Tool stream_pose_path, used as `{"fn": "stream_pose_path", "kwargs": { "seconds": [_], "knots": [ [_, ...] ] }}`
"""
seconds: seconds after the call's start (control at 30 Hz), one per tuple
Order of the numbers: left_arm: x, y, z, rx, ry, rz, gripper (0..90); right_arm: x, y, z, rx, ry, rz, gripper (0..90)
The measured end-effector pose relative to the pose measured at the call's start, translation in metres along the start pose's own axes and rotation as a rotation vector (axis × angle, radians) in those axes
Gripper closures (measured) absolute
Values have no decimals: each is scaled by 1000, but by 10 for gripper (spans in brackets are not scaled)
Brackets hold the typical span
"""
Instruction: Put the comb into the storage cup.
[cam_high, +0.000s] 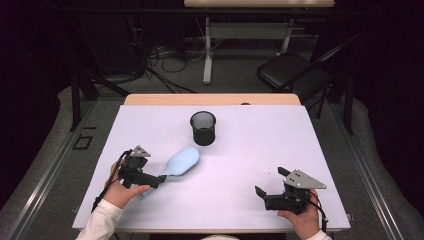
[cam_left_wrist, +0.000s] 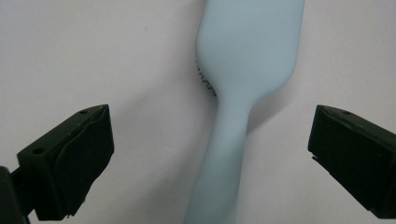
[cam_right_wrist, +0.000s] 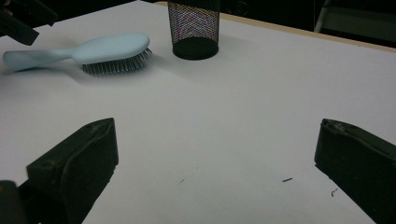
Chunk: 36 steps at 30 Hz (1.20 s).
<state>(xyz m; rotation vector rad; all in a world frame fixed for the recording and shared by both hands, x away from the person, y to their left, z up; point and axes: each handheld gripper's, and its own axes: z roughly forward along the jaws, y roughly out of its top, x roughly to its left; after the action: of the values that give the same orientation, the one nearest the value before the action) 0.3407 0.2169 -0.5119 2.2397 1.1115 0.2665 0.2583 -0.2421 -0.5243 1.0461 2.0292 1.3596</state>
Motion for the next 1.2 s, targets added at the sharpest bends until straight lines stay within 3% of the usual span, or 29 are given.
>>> {"fn": "stream_pose_path", "kwargs": {
  "seconds": [0.37, 0.63, 1.0, 1.2],
  "knots": [
    [0, 4, -3, -1, 3, -10, 6, 1, 0, 3, 11, 3, -1, 0],
    [2, 8, -6, 33, 18, 11, 7, 2, -1, 4, 9, 7, 2, 0],
    [7, 15, -8, 56, -8, 4, 14, 2, -1, 5, 9, 7, 3, 0],
    [5, 21, -7, 97, -3, 19, 18, 2, -1, 5, 11, 7, 4, 0]
  ]
}}
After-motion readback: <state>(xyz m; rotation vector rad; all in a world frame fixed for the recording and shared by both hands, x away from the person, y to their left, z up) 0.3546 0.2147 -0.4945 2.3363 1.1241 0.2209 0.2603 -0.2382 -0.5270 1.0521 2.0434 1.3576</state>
